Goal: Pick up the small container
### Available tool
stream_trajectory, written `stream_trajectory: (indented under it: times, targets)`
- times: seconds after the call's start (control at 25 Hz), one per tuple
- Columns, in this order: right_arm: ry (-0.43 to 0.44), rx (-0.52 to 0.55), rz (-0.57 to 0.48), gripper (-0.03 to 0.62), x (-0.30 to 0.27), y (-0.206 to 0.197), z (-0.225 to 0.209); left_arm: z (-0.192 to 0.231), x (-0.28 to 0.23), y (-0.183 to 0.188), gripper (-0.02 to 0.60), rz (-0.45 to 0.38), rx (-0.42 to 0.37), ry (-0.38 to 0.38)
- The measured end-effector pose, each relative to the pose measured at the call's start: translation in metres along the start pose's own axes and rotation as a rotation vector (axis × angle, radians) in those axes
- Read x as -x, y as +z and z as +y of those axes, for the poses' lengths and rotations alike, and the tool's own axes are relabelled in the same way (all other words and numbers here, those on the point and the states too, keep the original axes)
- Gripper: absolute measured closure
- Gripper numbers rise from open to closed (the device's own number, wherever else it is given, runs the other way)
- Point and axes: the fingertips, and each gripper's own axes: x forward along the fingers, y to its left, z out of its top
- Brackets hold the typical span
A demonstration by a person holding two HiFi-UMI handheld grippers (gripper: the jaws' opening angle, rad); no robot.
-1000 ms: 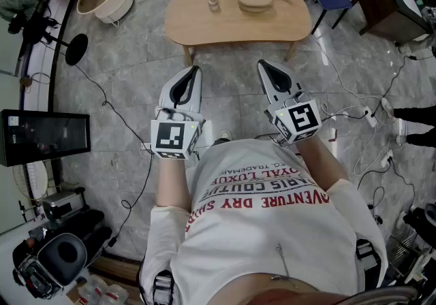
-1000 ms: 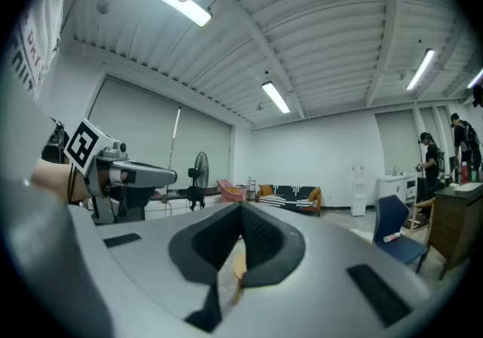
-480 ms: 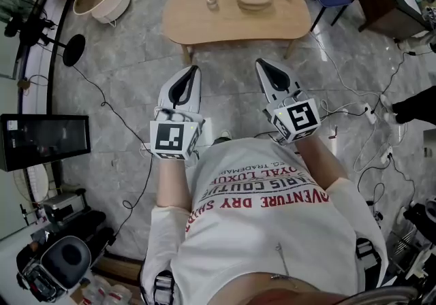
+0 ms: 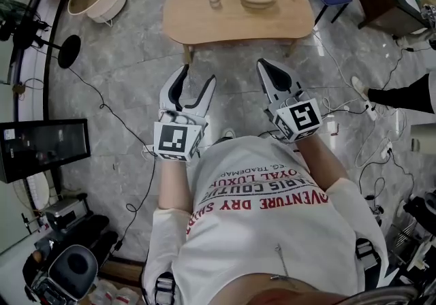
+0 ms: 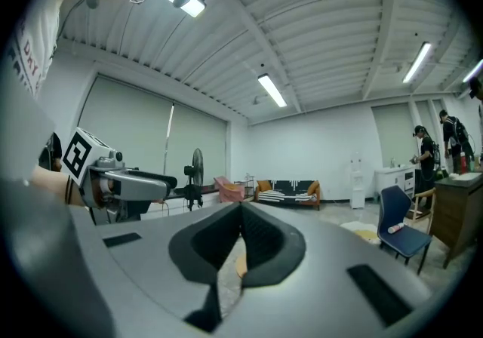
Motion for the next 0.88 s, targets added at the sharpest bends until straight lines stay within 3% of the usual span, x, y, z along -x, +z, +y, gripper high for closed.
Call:
stream_trajectory:
  times: [0.16,0.44,0.68,0.88]
  targets:
    - [-0.006,-0.005,0.021,0.599,-0.023,-0.007,0.006,0.035,-0.002,-0.016,0.285,0.018,0.034,0.045]
    - [-0.01,-0.022,0.063,0.599,-0.055,-0.022,-0.009,0.074,-0.02,-0.049,0.259,0.086,0.101,0.084]
    - [0.008,-0.051,0.075,0.599,-0.1,-0.039,-0.057,0.095,-0.075,-0.066,0.246,0.128,0.113,0.099]
    - [0.061,-0.061,0.082,0.599,-0.162,-0.048,-0.118,0.121,-0.151,-0.075,0.244,0.18,0.088,0.105]
